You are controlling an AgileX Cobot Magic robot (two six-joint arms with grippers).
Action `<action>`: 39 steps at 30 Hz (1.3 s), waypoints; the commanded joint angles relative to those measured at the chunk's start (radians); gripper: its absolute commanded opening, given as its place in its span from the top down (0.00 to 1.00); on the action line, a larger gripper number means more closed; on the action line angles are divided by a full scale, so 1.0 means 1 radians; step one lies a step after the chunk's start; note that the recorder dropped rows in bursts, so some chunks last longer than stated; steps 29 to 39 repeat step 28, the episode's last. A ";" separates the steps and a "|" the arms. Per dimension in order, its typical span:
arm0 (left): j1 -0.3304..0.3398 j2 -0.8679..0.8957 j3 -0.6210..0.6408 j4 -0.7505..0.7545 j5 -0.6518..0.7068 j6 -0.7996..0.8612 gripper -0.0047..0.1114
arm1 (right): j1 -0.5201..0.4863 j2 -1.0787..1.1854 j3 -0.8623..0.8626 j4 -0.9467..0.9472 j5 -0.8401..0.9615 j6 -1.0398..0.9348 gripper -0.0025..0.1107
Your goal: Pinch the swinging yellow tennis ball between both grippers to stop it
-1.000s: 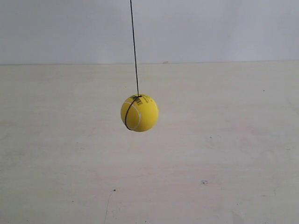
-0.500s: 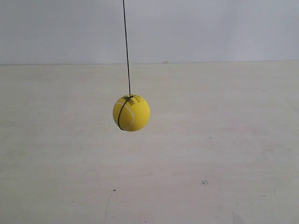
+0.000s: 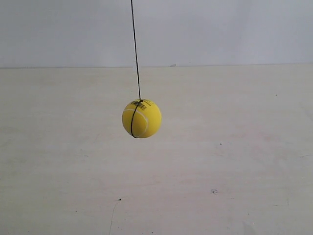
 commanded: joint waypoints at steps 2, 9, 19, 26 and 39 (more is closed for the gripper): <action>-0.005 -0.001 0.004 -0.001 -0.001 0.003 0.92 | 0.001 -0.006 0.000 0.000 -0.002 0.009 0.98; -0.005 -0.001 0.004 -0.001 -0.001 0.003 0.92 | 0.001 -0.006 0.000 0.000 -0.002 0.009 0.98; -0.005 -0.001 0.004 -0.001 -0.001 0.003 0.92 | 0.001 -0.006 0.000 0.000 -0.002 0.018 0.98; -0.005 -0.001 0.004 -0.001 -0.001 0.003 0.92 | 0.001 -0.006 0.000 0.000 -0.002 0.018 0.98; -0.005 -0.001 0.004 -0.001 -0.001 0.003 0.92 | 0.001 -0.006 0.000 0.000 -0.002 0.018 0.98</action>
